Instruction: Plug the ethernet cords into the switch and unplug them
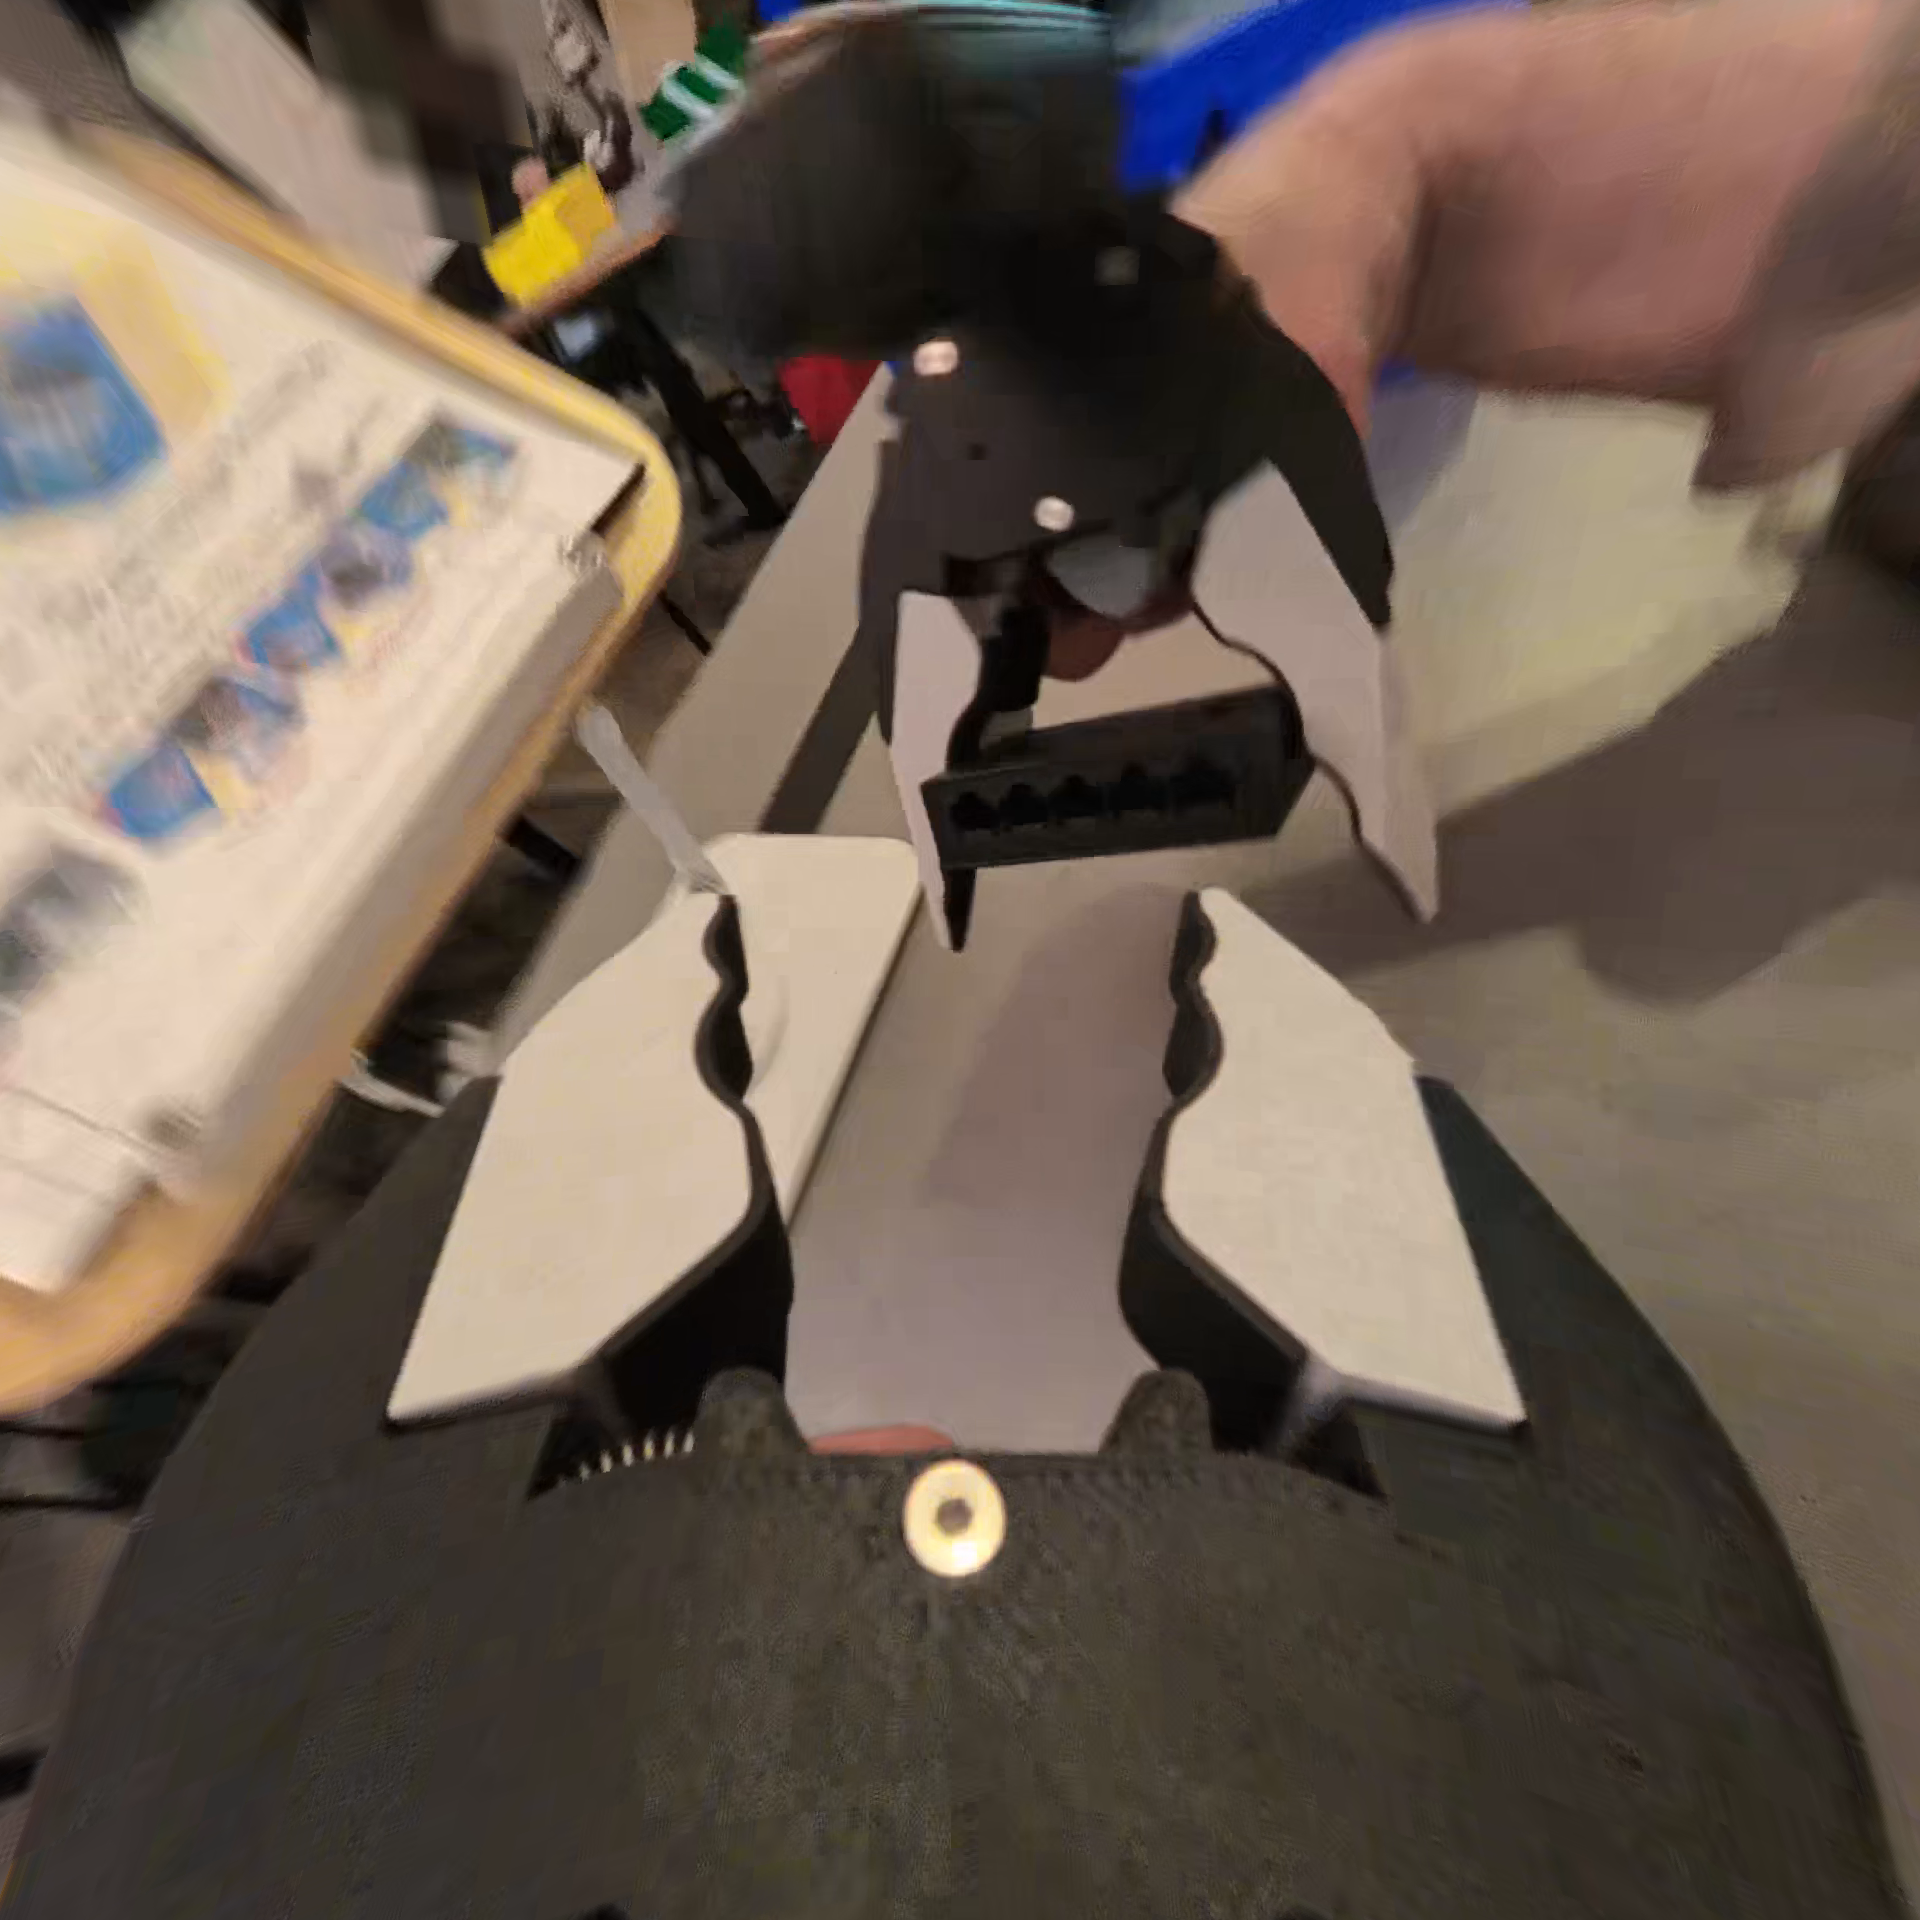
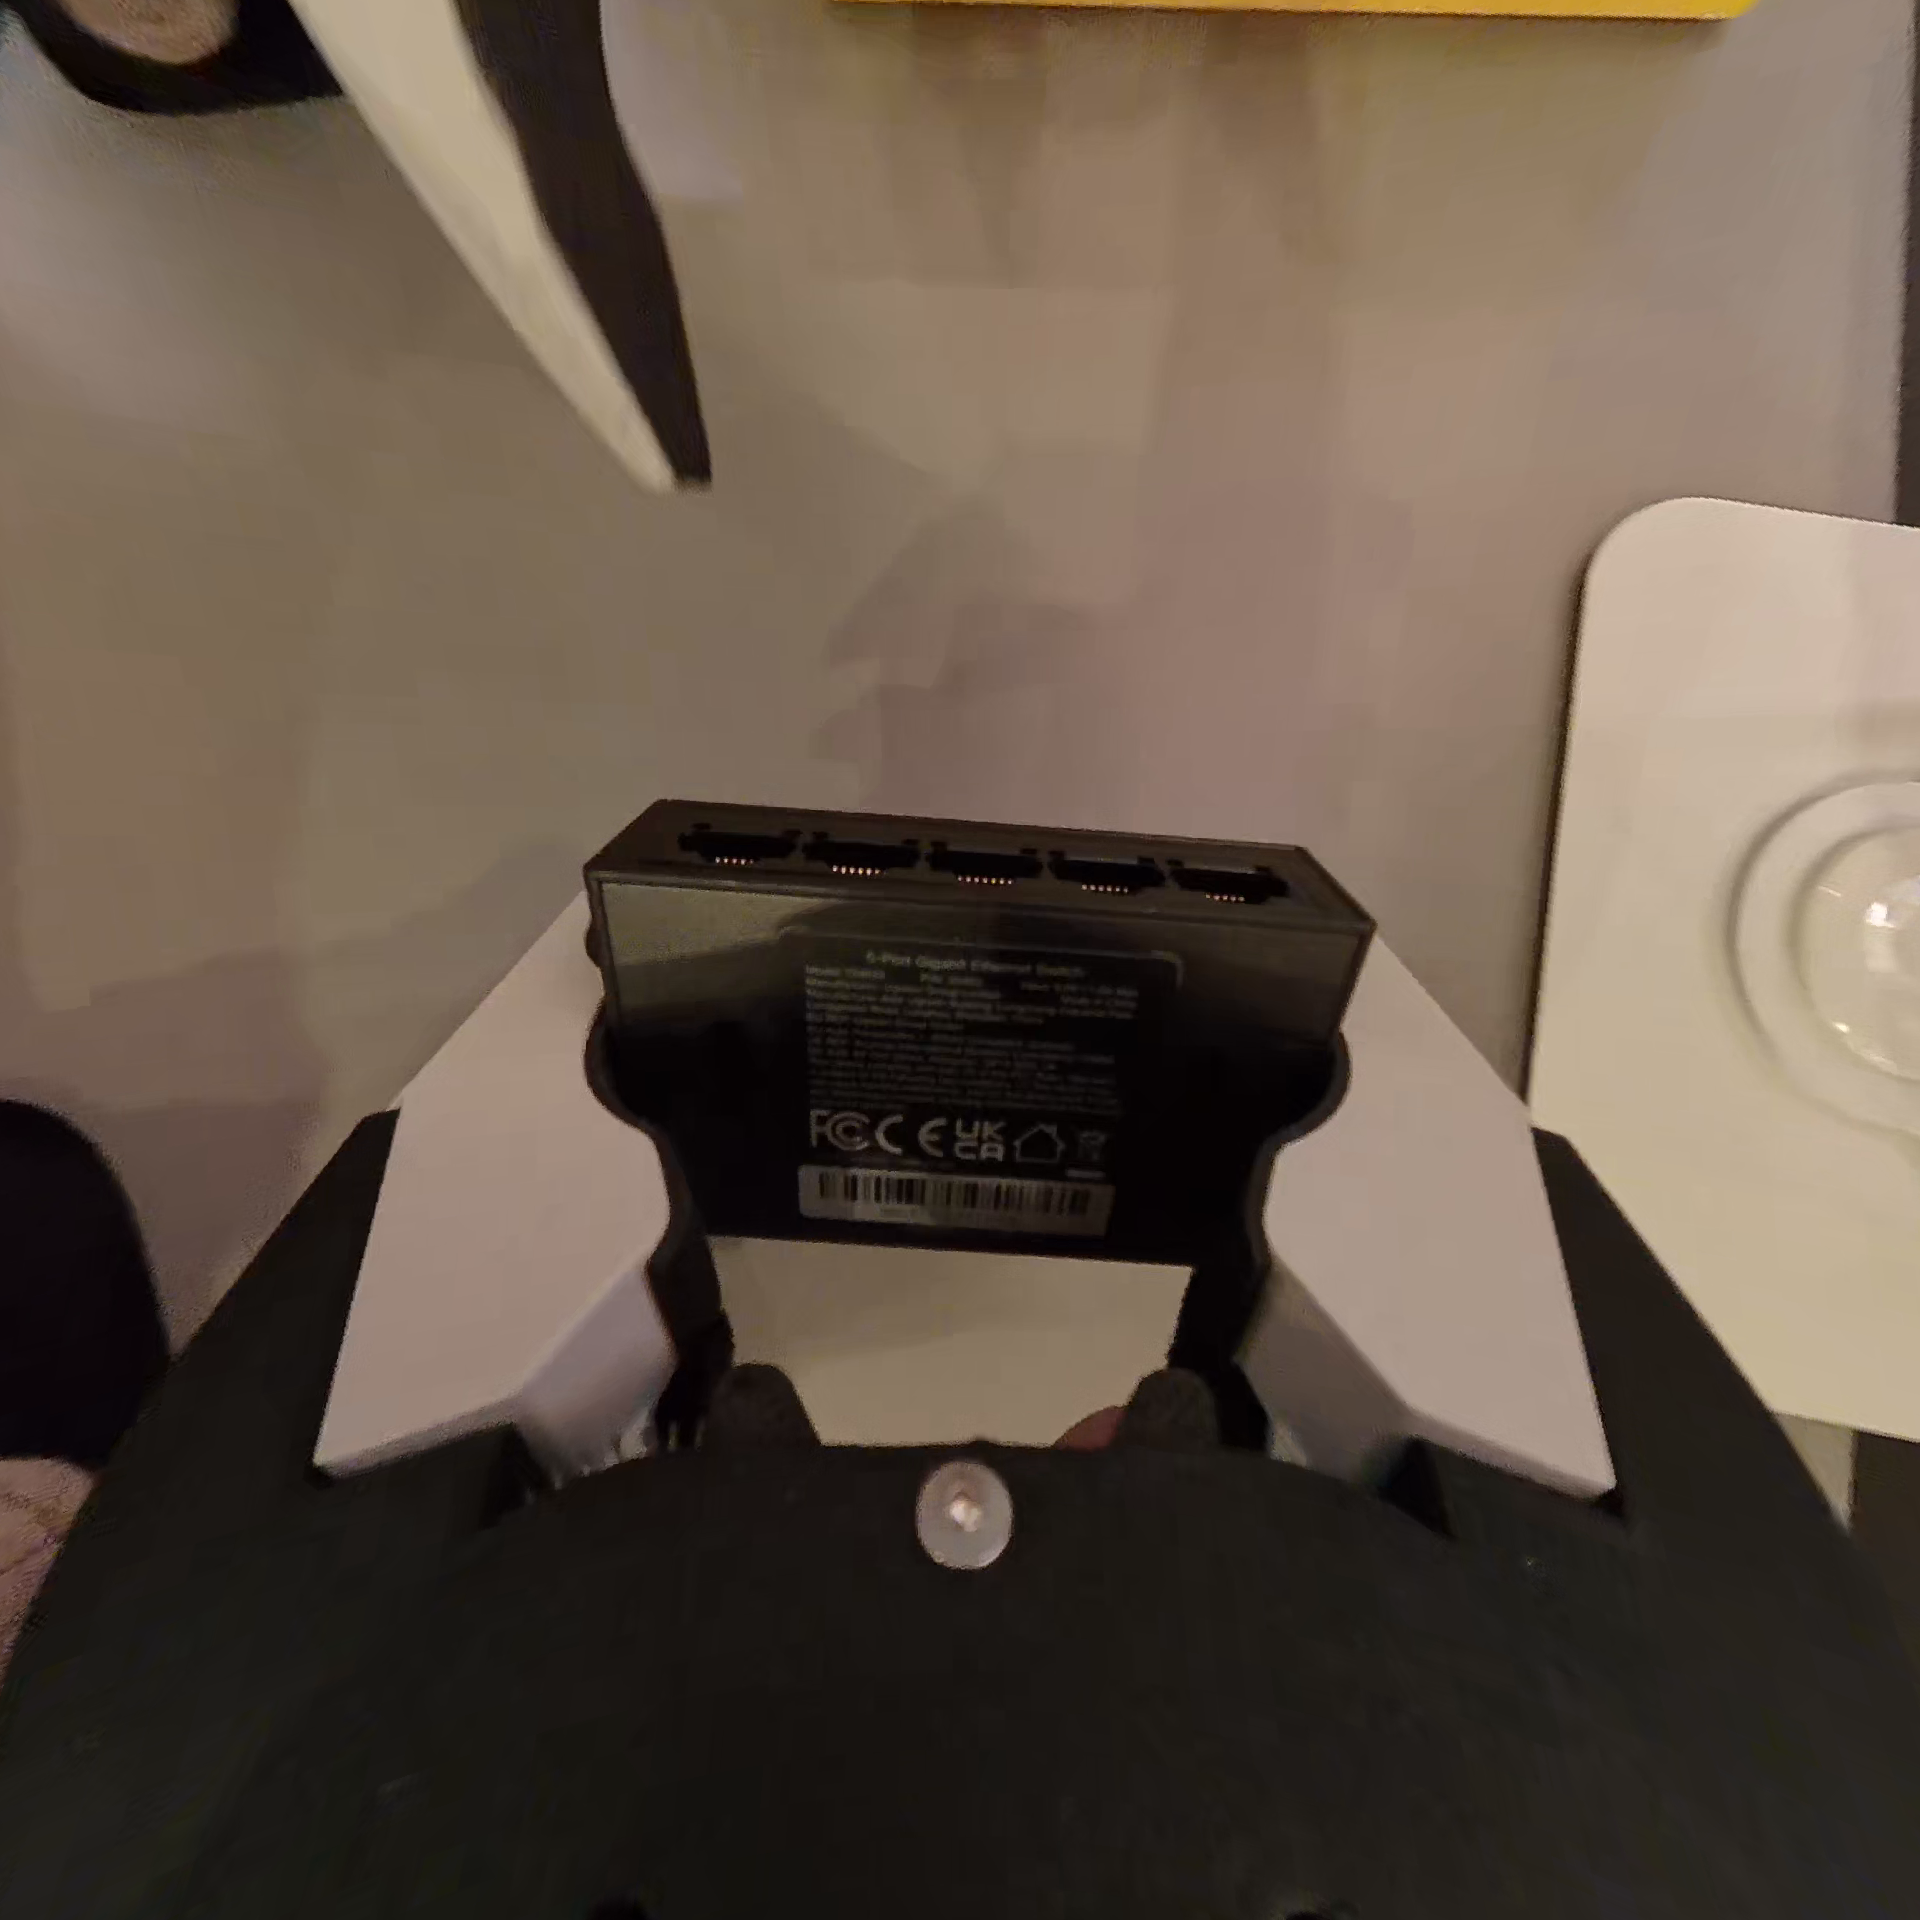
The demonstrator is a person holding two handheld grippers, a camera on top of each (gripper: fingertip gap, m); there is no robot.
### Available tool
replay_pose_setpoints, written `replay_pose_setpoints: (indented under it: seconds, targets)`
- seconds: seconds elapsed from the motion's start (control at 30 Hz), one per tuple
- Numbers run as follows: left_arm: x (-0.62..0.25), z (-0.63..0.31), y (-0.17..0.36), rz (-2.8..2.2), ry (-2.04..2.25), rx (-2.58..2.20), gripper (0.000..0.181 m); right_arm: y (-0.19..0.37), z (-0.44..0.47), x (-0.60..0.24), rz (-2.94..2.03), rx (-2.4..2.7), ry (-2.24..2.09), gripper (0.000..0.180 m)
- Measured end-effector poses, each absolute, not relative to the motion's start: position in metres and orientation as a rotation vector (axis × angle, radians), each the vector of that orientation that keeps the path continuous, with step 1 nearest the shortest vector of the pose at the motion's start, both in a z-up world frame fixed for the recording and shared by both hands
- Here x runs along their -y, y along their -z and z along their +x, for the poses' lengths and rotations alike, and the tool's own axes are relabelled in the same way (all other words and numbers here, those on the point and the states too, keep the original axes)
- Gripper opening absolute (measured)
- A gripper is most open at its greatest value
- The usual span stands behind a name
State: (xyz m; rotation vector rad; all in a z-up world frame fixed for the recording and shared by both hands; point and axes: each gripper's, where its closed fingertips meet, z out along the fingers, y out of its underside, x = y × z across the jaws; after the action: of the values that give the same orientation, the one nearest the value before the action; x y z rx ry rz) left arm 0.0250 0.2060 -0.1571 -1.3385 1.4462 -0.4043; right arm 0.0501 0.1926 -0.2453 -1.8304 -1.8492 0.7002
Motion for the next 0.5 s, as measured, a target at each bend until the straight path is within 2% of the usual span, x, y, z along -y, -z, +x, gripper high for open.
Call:
replay_pose_setpoints:
  seconds: [0.07, 0.13, 0.3, 0.37, 0.5]
  targets:
    - [-0.191, 0.034, 0.165, -1.148, 0.202, -1.609, 0.085, 0.241, 0.046, -0.182, -1.805, 1.872, -0.773, 0.125]
    - [-0.181, 0.043, 0.179, -1.042, 0.067, -1.745, 0.084, 0.237, 0.039, -0.170, -1.770, 1.907, -0.840, 0.125]
    - [-0.160, 0.061, 0.202, -0.825, -0.104, -1.932, 0.059, 0.238, 0.027, -0.147, -1.735, 1.998, -0.945, 0.124]
    - [-0.160, 0.063, 0.204, -0.795, -0.148, -1.945, 0.034, 0.245, 0.028, -0.140, -1.755, 2.044, -0.959, 0.124]
    - [-0.163, 0.061, 0.209, -0.798, -0.205, -1.934, 0.029, 0.248, 0.028, -0.140, -1.815, 2.033, -0.986, 0.124]
